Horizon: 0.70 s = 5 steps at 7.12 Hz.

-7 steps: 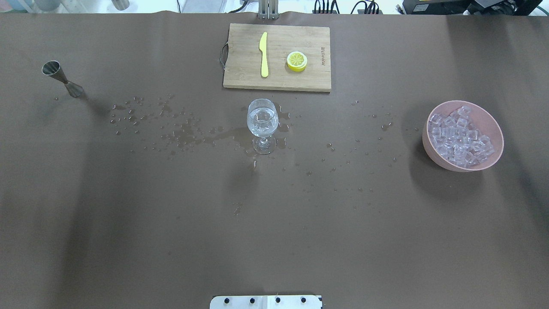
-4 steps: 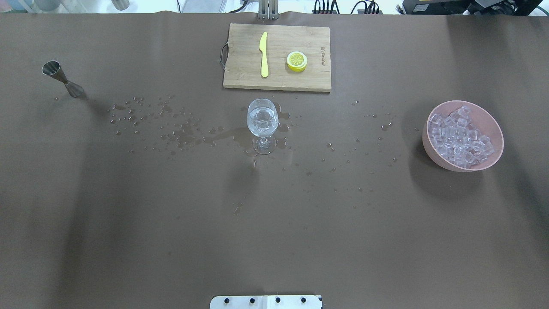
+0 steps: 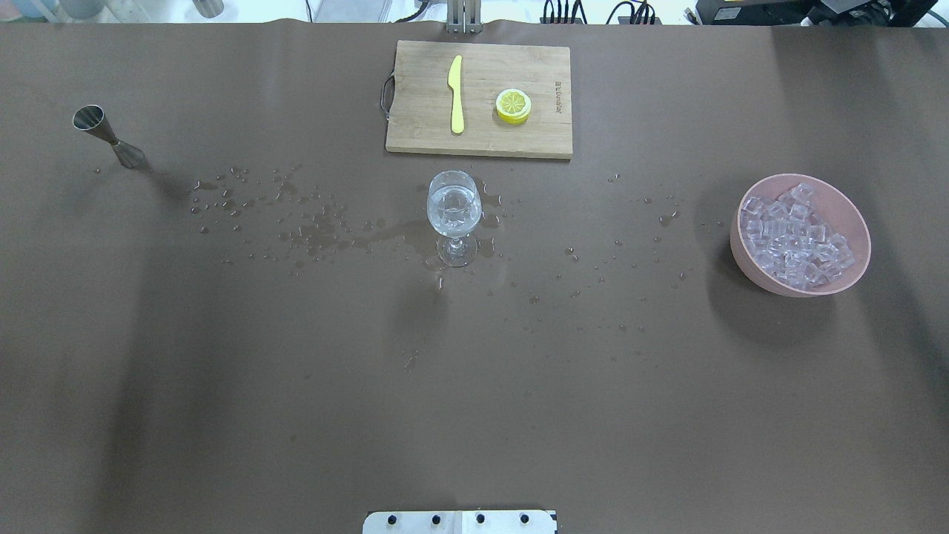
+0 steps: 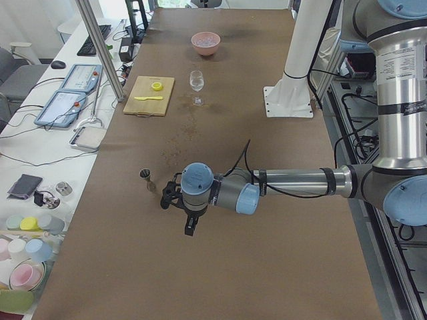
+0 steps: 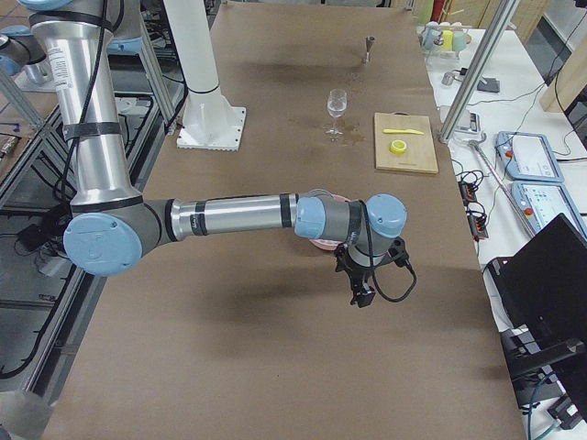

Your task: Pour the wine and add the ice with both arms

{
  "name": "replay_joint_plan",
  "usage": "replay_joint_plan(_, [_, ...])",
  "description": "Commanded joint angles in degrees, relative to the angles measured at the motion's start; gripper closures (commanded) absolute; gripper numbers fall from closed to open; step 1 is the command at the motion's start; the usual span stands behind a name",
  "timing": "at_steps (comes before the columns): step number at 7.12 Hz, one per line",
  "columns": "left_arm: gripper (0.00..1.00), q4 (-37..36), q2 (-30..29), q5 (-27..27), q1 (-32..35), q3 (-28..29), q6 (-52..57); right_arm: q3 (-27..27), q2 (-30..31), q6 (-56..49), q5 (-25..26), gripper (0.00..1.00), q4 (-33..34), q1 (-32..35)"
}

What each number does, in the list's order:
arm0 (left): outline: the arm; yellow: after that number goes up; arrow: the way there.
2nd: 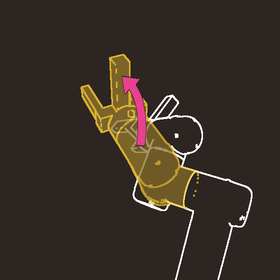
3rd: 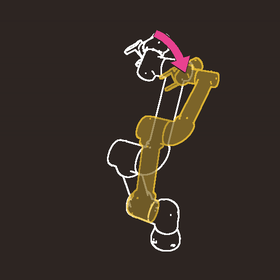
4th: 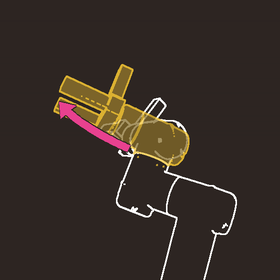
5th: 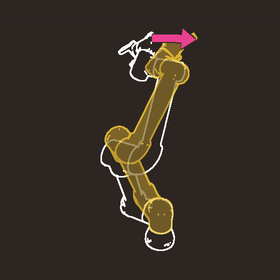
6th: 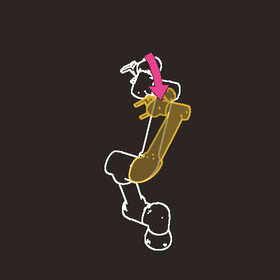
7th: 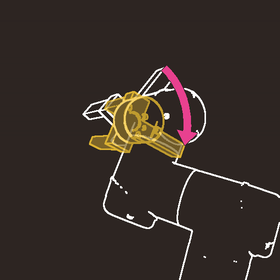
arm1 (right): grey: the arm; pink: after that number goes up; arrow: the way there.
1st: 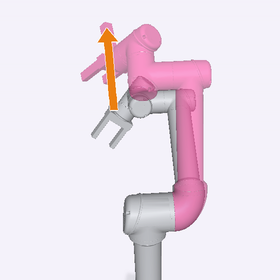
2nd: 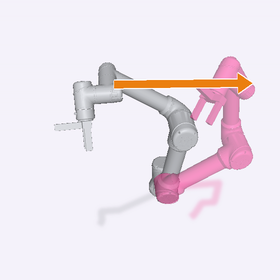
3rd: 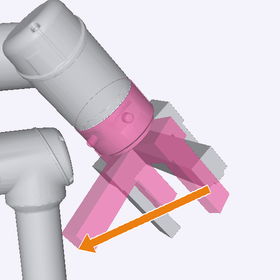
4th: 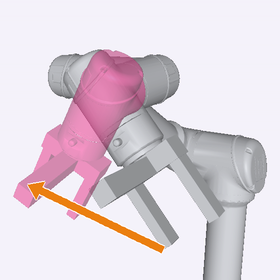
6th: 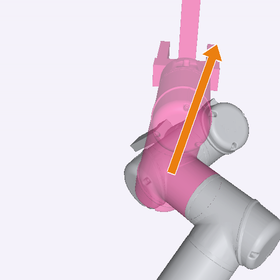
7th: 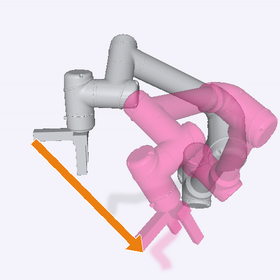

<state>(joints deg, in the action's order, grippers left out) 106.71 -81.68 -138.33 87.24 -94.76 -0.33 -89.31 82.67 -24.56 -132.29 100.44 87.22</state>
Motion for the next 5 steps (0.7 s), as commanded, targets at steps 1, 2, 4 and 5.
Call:
replay_joint_plan(1, [0.02, 0.1, 0.7, 0.8, 1.5, -0.2, -0.1, -0.3, 1.5, -0.1, 0.6, 0.0, -3.2, 0.2])
replay_joint_plan(2, [0.02, 0.0, 0.7, 0.9, 2.4, -1.4, -0.2, -0.5, 3.2, 0.3, 1.2, 0.0, -6.1, 0.6])
replay_joint_plan(4, [0.02, 0.1, 0.6, 1.0, 2.5, -1.7, -0.1, -0.8, 3.5, 0.6, 0.3, 0.0, -6.4, 0.6])
replay_joint_plan(5, [0.02, -0.4, 0.4, 1.7, 2.4, -2.4, -0.2, -0.7, 3.5, 0.7, -0.3, 0.0, -6.4, 0.6])
